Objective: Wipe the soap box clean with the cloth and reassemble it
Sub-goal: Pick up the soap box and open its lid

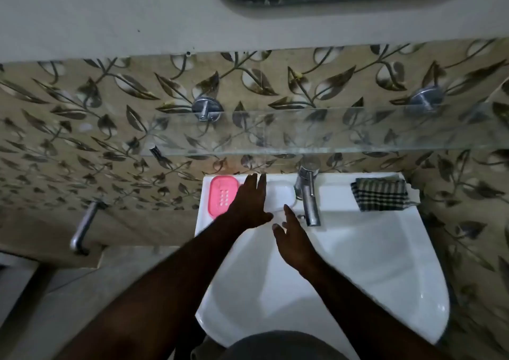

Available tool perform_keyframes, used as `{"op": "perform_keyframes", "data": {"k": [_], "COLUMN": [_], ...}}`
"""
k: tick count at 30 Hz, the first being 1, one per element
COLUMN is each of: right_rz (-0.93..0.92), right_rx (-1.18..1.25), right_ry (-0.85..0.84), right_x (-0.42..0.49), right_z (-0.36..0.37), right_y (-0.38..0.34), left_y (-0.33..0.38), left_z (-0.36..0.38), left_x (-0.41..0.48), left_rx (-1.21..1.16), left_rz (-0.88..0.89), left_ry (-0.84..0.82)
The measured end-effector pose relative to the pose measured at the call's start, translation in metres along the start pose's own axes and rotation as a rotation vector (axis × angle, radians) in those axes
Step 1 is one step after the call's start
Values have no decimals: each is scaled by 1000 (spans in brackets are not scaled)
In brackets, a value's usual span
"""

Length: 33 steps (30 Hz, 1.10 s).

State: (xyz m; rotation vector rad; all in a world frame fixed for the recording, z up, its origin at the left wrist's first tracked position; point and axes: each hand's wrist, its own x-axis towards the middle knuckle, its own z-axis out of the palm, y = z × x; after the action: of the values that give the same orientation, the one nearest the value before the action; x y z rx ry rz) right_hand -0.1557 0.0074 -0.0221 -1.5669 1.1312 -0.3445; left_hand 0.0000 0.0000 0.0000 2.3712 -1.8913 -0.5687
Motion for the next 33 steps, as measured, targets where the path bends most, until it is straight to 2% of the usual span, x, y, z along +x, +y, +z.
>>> {"op": "perform_keyframes", "data": {"k": [6,9,12,14,17,20,23,27,31,33], "right_rz": [42,67,95,113,145,187,293,393,379,371], "right_rx": [-2,-19,-11,35,218,389,621,798,767,702], "right_ry": [11,19,2,52,153,164,139,59,-75,-86], "right_x": [11,18,19,19,18,14,11,8,3,3], "right_z": [1,-8,-7,-4,2,5,7,1,-4,-5], "right_y": [3,4,7,12,21,18,21,33,34,33], "left_y": [0,-2,0,2,-1,-4,-5,-1,13,20], "left_z": [-1,-2,-2,-1,9,17,19,9,7,10], "left_x": [15,11,7,-2,-24,-49,-69,-87,-94,-94], "left_rx": [168,165,161,119,-54,-174,-201,-203,-113,-95], "left_rz": [29,25,34,21,18,82,115,220,362,409], "left_ry": [-89,-77,-26,33,163,268,296,253,227,221]}}
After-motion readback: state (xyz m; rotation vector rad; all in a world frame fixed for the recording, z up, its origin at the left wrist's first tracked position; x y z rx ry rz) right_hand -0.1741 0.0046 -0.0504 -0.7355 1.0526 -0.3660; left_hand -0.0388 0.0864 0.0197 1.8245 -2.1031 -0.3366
